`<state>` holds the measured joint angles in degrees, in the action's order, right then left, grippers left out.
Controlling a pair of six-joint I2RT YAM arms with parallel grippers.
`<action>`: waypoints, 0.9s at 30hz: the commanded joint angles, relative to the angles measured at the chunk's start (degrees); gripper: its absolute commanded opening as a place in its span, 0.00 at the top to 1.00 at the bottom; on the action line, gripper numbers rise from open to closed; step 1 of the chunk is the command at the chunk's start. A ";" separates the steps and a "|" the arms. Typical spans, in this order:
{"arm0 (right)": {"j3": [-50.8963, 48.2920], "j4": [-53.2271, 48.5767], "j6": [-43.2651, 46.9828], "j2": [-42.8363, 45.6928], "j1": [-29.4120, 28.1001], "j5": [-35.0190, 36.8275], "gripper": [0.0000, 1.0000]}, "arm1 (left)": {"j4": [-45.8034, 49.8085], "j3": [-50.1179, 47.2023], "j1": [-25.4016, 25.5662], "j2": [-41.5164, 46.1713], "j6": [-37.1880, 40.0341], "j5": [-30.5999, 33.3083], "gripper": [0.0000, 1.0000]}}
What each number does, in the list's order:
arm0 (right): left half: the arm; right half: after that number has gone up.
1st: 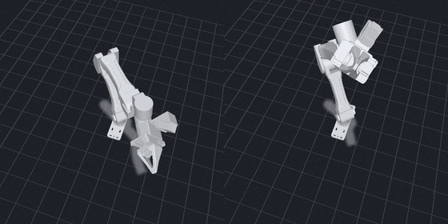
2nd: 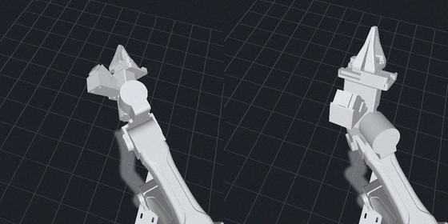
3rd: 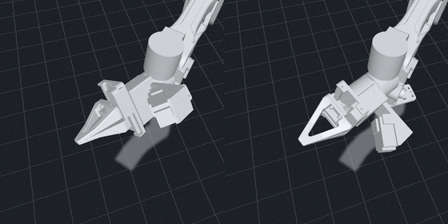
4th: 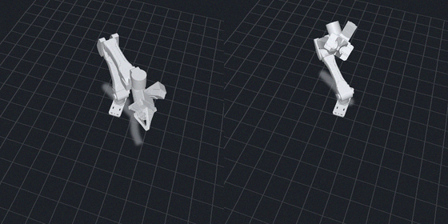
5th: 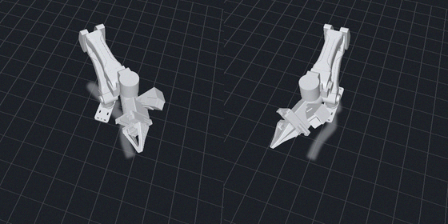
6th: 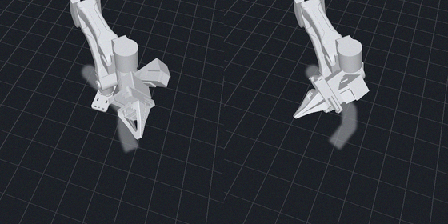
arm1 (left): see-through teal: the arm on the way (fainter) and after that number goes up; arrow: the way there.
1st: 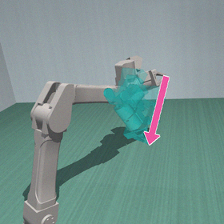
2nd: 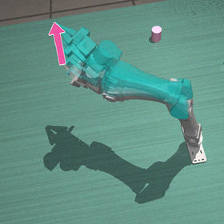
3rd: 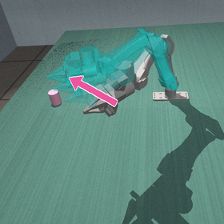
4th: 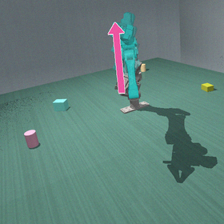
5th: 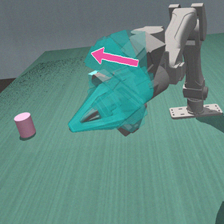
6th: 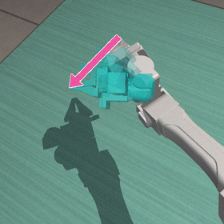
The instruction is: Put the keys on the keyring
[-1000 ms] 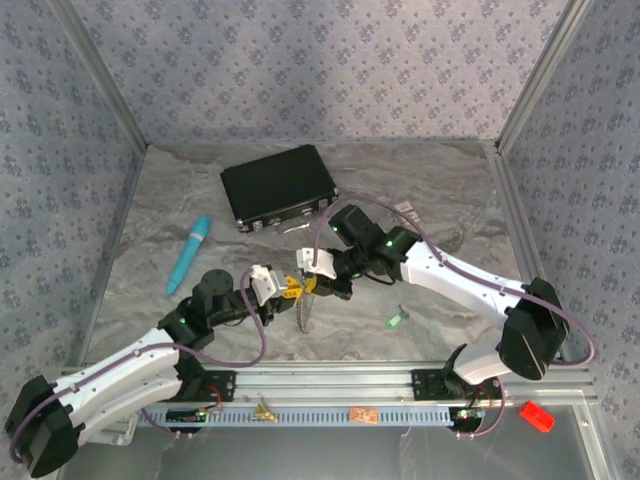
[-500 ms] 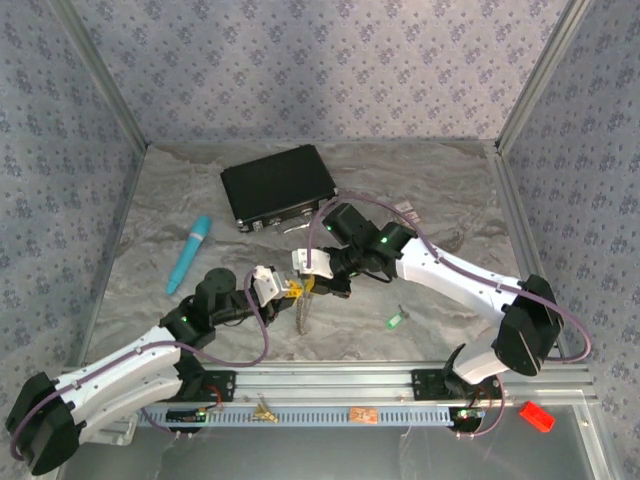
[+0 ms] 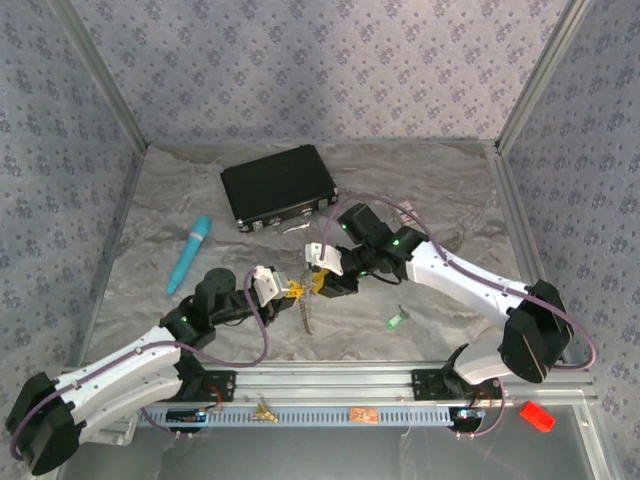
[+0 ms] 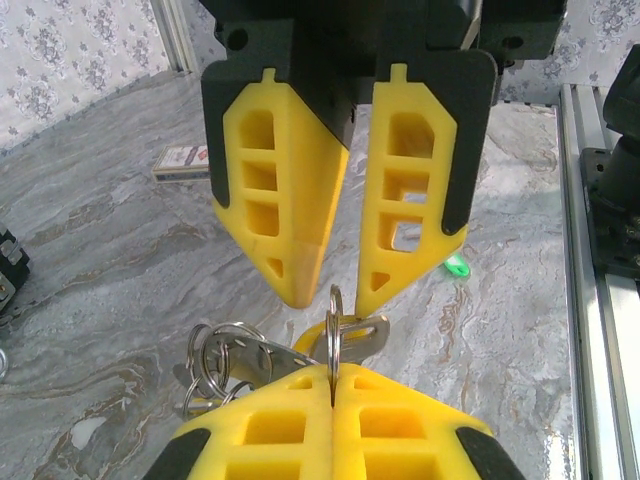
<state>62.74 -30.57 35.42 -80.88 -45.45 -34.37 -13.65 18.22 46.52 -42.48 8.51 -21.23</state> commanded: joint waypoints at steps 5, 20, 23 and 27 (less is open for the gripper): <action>-0.58 0.96 -1.32 0.91 0.34 -2.37 0.89 | -4.45 0.24 0.29 0.86 -0.16 -1.35 1.00; -0.89 2.16 -2.11 0.41 0.09 -2.97 0.72 | -5.11 0.04 0.24 0.47 0.20 -1.62 1.00; -2.38 4.41 -2.58 2.16 0.41 -3.13 0.69 | -5.12 -0.02 0.26 0.44 0.23 -1.62 1.00; -2.71 5.51 -2.84 2.41 0.39 -4.45 0.70 | -5.13 -0.02 0.30 0.47 0.19 -1.62 1.00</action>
<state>60.42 -26.76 33.56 -79.53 -45.23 -36.51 -15.18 18.22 46.52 -42.48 8.54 -21.43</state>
